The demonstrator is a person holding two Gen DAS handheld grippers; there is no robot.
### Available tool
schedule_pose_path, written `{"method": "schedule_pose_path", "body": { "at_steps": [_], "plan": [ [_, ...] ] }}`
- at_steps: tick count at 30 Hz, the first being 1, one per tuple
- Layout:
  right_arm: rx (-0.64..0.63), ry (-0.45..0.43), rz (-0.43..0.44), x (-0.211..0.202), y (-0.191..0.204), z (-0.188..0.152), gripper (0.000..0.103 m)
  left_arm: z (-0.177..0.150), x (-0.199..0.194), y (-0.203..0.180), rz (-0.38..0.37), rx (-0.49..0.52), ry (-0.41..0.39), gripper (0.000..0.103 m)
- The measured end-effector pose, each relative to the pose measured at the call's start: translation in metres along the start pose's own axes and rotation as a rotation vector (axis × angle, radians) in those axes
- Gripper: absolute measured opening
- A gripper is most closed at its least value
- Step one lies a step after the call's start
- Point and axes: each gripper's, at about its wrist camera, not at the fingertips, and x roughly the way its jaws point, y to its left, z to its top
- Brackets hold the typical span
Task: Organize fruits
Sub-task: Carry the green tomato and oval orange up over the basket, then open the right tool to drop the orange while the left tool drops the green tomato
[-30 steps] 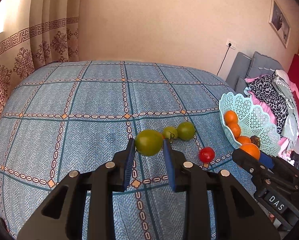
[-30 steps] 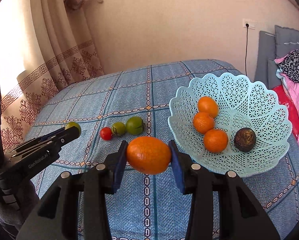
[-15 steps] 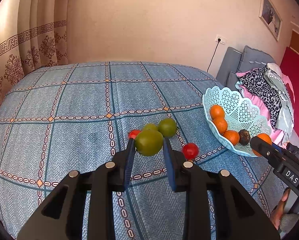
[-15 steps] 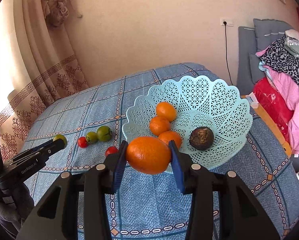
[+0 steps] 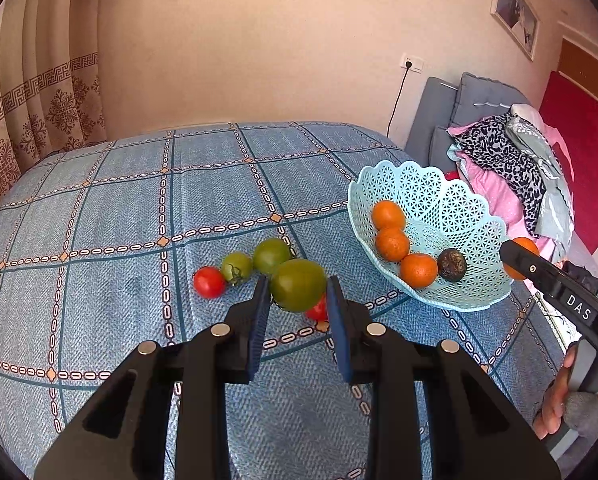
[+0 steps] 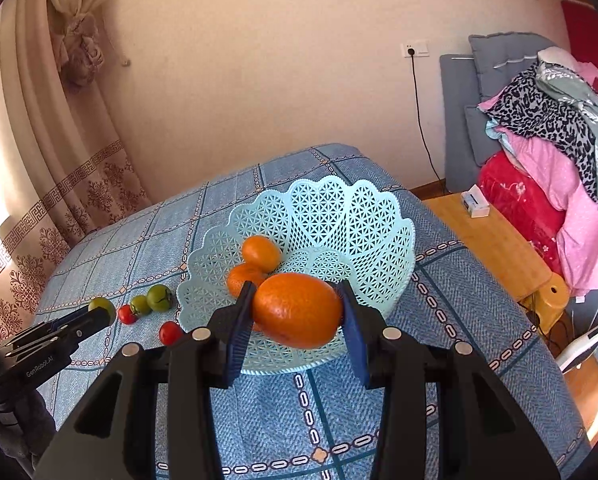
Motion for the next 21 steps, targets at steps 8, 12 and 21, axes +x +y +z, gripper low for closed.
{"method": "schedule_pose_path", "body": {
  "at_steps": [8, 12, 21],
  "plan": [
    [-0.010, -0.025, -0.008, 0.002, -0.011, 0.008, 0.042, 0.007, 0.010, -0.039, -0.040, 0.059, 0.012, 0.029],
    [0.002, -0.034, -0.003, 0.004, -0.018, 0.013, 0.042, 0.014, 0.016, -0.059, -0.063, 0.093, 0.013, 0.029],
    [0.029, -0.047, 0.002, 0.006, -0.034, 0.020, 0.042, 0.023, 0.033, -0.101, -0.137, 0.126, 0.037, 0.029]
  ]
}}
